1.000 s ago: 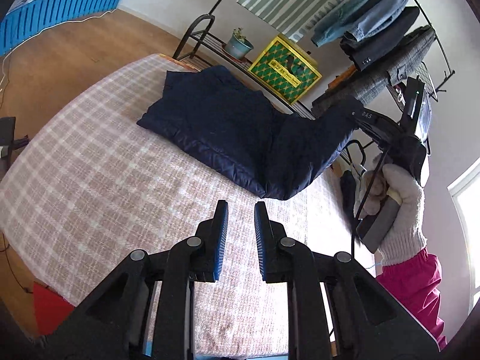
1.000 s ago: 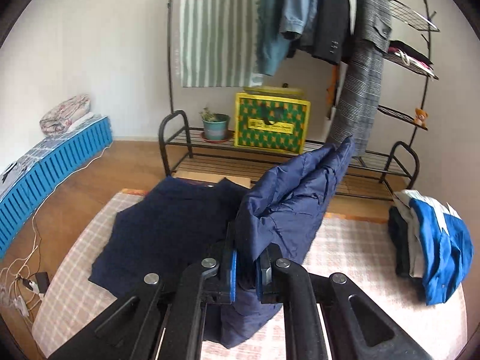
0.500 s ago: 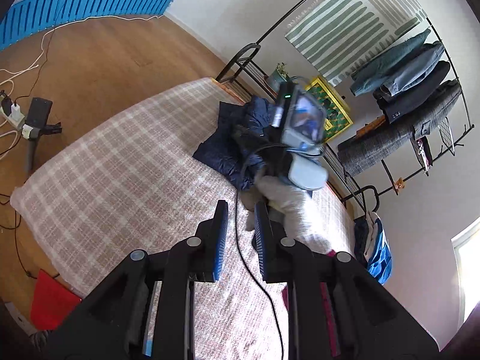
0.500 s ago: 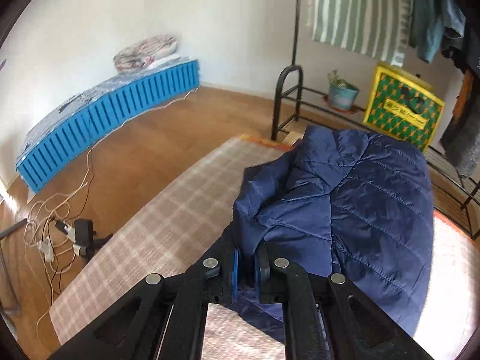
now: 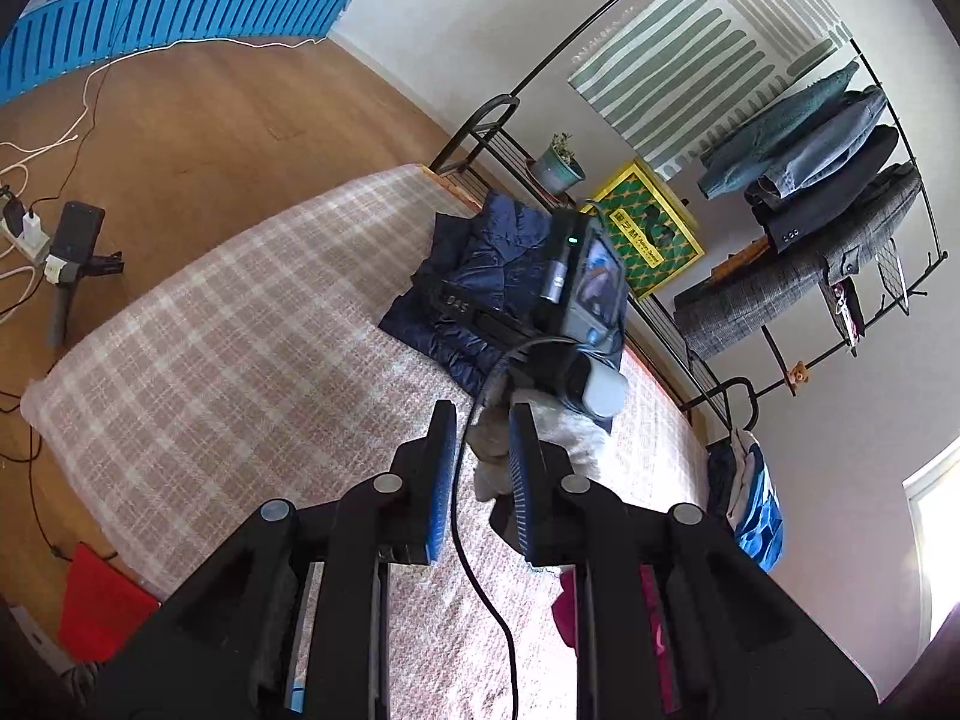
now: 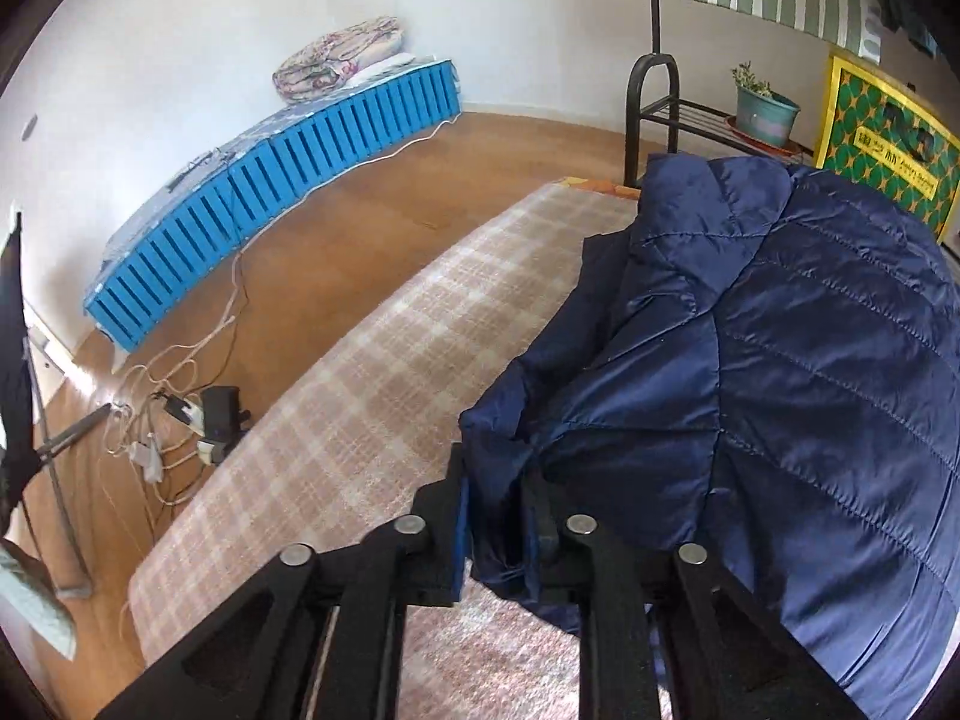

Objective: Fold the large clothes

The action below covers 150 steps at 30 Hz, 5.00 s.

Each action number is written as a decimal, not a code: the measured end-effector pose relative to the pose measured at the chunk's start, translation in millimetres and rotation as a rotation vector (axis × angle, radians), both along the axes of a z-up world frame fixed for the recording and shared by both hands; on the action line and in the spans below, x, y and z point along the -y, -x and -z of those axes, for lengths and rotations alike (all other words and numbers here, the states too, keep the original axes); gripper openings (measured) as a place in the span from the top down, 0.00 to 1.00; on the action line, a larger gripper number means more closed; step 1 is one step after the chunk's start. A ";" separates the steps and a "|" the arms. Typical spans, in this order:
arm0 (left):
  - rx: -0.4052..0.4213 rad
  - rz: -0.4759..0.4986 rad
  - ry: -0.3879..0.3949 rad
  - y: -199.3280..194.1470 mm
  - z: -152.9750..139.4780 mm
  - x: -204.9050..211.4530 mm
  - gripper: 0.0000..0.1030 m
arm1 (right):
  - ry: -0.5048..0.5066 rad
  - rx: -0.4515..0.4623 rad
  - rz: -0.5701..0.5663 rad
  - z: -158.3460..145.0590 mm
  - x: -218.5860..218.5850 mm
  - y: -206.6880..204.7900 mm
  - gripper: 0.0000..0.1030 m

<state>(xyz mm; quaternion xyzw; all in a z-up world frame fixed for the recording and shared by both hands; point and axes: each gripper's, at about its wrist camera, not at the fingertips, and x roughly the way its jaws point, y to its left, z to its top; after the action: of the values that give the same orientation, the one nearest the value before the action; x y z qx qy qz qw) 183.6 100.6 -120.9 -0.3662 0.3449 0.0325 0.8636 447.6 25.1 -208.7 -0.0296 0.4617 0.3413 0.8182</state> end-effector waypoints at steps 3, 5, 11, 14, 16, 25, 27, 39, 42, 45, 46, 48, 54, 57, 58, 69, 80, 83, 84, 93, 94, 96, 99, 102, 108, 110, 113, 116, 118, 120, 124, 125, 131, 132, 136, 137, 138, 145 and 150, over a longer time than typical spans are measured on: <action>-0.004 -0.016 0.002 0.4 0.6 -3.9 0.85 | -0.105 0.015 -0.020 -25.7 28.8 15.5 0.65; -0.002 -0.026 0.001 0.0 0.2 -6.2 0.85 | -0.161 0.040 0.020 -45.4 58.8 23.6 0.65; -0.006 0.031 -0.043 -12.3 -8.0 -0.6 0.85 | -0.125 0.096 0.253 -63.0 154.1 27.2 0.64; -0.034 0.075 -0.024 -28.5 -7.9 -2.1 0.79 | -0.084 0.083 0.346 -52.7 197.9 26.6 0.63; -0.042 0.132 -0.062 -47.2 -11.1 2.0 0.72 | -0.095 0.056 0.396 -46.2 227.1 23.4 0.57; -0.083 0.300 -0.357 -200.8 15.3 22.3 0.70 | -0.150 0.037 0.475 -37.9 272.7 -0.5 0.57; -0.132 0.277 -0.396 -229.0 40.3 19.9 0.70 | -0.134 0.056 0.451 -36.3 261.5 -5.1 0.57; -0.327 0.265 -0.357 -258.3 175.5 -27.1 0.52 | 0.041 0.051 0.295 4.4 194.0 -40.8 0.57; -0.320 0.290 -0.313 -257.7 172.9 -38.4 0.52 | 0.119 0.032 0.268 18.6 186.3 -46.0 0.57; -0.264 0.300 -0.227 -259.1 158.0 -58.7 0.52 | 0.070 0.024 0.213 7.8 198.0 -47.3 0.55; -0.234 0.291 -0.166 -261.6 153.1 -70.9 0.52 | 0.027 0.025 0.211 2.2 208.1 -47.7 0.51; -0.194 0.280 -0.053 -269.4 147.9 -90.3 0.40 | -0.021 0.053 0.258 -6.5 228.9 -48.6 0.29; -0.126 0.323 0.284 -316.1 150.3 -129.4 0.29 | -0.139 -0.007 0.336 -1.2 276.2 -71.6 0.13; -0.128 0.334 0.359 -335.3 164.4 -136.1 0.26 | -0.203 -0.063 0.352 10.3 288.9 -86.7 0.06; -0.127 0.330 0.384 -341.1 170.7 -138.1 0.26 | -0.222 -0.082 0.360 14.8 292.2 -90.1 0.06; -0.095 0.396 0.503 -381.7 208.8 -140.8 0.26 | -0.362 -0.220 0.359 55.5 305.4 -116.0 0.04; -0.090 0.550 0.448 -407.1 201.3 -111.4 0.26 | -0.445 -0.258 0.303 60.9 294.9 -121.5 0.04; -0.116 0.566 0.397 -410.9 199.0 -100.7 0.26 | -0.443 -0.250 0.285 62.0 285.6 -126.2 0.06; -0.119 0.564 0.385 -411.8 198.2 -98.2 0.26 | -0.441 -0.245 0.283 62.6 282.7 -127.2 0.07; -0.132 0.525 0.119 -400.7 170.0 -60.3 0.75 | -0.330 -0.253 0.326 61.3 251.7 -137.9 0.38; -0.126 0.519 0.100 -397.8 164.9 -56.7 0.77 | -0.308 -0.254 0.334 59.6 250.3 -137.1 0.43; -0.118 0.508 0.071 -391.9 156.9 -51.9 0.82 | -0.284 -0.242 0.340 53.3 248.6 -134.6 0.62; -0.115 0.492 0.040 -378.5 144.1 -44.0 0.85 | -0.222 -0.201 0.345 35.9 242.8 -126.3 0.74; -0.115 0.488 0.040 -358.8 132.4 -37.4 0.87 | -0.167 -0.180 0.345 19.9 239.0 -115.4 0.77; -0.111 0.554 0.006 -305.2 109.4 -2.7 0.89 | -0.071 -0.150 0.309 -9.9 258.7 -71.1 0.80; -0.124 0.581 0.010 -282.2 107.7 14.9 0.89 | -0.028 -0.138 0.303 -14.1 275.2 -49.2 0.80; -0.150 0.613 0.047 -247.3 108.5 40.8 0.90 | 0.028 -0.125 0.297 -21.5 302.1 -14.1 0.80; -0.182 0.650 0.072 -209.7 109.9 65.6 0.90 | 0.056 -0.128 0.296 -25.9 329.8 17.1 0.80; -0.204 0.692 0.064 -185.8 112.4 85.8 0.90 | 0.073 -0.137 0.299 -23.9 351.4 42.6 0.80; -0.194 0.713 0.041 -168.7 115.2 101.4 0.90 | 0.075 -0.155 0.317 -16.3 372.3 61.8 0.80; -0.200 0.696 0.043 -157.6 125.6 110.5 0.74 | 0.036 -0.192 0.376 3.5 397.3 85.2 0.79; -0.215 0.677 0.035 -159.7 127.4 109.5 0.66 | 0.035 -0.182 0.384 6.4 398.2 88.3 0.78; -0.264 0.618 0.043 -170.9 143.4 93.9 0.32 | 0.027 -0.180 0.461 20.3 402.1 93.2 0.52; -0.278 0.610 0.079 -174.7 148.9 93.0 0.32 | 0.026 -0.178 0.470 21.4 403.6 94.3 0.47; -0.272 0.635 0.108 -177.4 157.9 90.6 0.32 | -0.002 -0.202 0.479 27.6 409.9 104.5 0.33; -0.268 0.647 0.104 -178.9 158.1 92.4 0.35 | -0.019 -0.217 0.480 30.7 410.8 104.5 0.31; -0.272 0.657 0.116 -180.0 159.6 96.0 0.44 | -0.033 -0.233 0.486 34.1 410.5 105.3 0.31; -0.226 0.682 -0.001 -173.5 139.9 119.7 0.81 | 0.034 -0.222 0.499 28.4 390.7 104.3 0.53; -0.144 0.700 -0.130 -152.3 105.3 142.0 0.87 | 0.193 -0.117 0.510 -4.4 367.9 113.8 0.77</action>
<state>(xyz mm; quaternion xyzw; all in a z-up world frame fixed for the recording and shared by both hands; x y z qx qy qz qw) 335.9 -41.4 -226.3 -0.1671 0.5068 -0.2177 0.8172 333.7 -342.8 -204.3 0.0296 0.5312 0.0801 0.8429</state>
